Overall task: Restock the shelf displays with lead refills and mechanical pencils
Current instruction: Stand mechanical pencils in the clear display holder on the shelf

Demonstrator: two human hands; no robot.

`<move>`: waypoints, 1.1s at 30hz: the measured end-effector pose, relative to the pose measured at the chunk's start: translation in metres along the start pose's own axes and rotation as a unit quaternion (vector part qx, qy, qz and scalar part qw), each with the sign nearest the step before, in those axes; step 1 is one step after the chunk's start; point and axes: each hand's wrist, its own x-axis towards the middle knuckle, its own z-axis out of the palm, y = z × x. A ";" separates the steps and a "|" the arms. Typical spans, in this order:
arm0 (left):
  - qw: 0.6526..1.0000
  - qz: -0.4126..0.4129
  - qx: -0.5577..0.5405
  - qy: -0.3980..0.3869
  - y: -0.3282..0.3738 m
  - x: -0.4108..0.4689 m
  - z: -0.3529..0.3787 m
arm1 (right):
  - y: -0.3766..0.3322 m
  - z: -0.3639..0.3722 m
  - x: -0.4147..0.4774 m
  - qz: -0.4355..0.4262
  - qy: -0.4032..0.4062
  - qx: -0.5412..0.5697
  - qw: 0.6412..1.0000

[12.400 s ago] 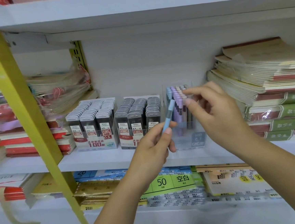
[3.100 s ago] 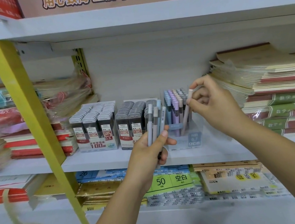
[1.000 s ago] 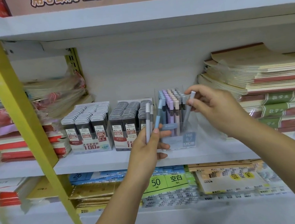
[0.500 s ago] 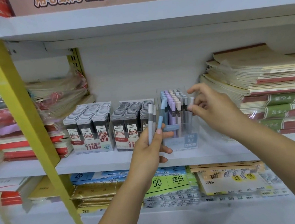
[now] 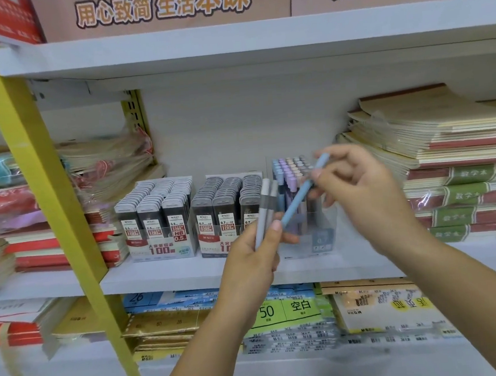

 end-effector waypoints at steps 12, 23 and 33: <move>0.998 -0.007 -0.004 0.056 -0.007 -0.001 -0.023 | 0.013 0.017 0.032 -0.152 -0.076 -0.350 0.921; 1.000 0.001 0.013 0.028 -0.009 -0.002 -0.027 | 0.023 0.020 0.034 -0.142 -0.081 -0.379 0.911; 0.994 -0.002 -0.057 -0.095 0.005 -0.005 -0.024 | 0.017 0.023 0.011 -0.156 -0.013 -0.333 0.930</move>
